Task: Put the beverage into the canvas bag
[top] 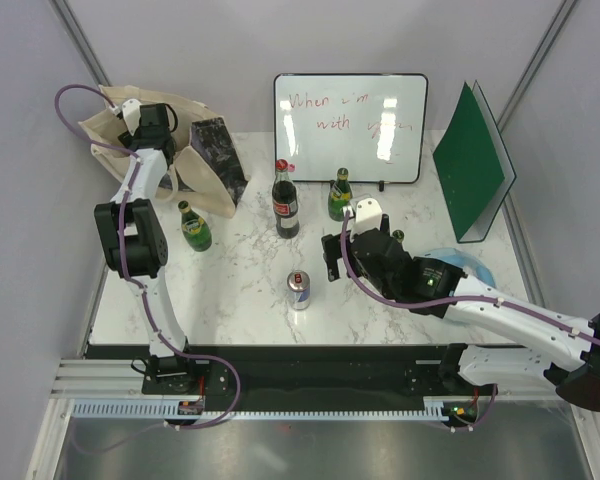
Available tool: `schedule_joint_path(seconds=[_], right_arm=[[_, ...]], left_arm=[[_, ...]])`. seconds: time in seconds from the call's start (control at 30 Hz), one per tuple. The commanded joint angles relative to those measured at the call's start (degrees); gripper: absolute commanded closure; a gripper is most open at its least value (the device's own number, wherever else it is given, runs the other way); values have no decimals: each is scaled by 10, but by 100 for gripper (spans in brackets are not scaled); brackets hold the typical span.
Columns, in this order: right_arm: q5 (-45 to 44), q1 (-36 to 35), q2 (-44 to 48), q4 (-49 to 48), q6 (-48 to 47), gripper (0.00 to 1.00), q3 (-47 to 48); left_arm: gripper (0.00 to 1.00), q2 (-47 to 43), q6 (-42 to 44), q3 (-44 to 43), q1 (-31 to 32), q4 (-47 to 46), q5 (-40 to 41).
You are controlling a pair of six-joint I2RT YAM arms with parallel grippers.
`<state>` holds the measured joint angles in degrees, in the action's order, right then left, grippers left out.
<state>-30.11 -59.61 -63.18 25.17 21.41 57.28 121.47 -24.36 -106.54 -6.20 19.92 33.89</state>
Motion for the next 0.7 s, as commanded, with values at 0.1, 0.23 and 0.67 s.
schedule_joint_path(seconds=[0.1,0.23,0.67], right_arm=[[-23,3,21,-20,0,2,-14],[-24,4,19,-21,-3,2,-16],[-16,5,40,-19,2,2,-14]], left_arm=[[44,7,0,-20,-1,-40,15],[41,10,-4,-17,-1,-29,19],[17,-51,-2,-18,1,10,-19]])
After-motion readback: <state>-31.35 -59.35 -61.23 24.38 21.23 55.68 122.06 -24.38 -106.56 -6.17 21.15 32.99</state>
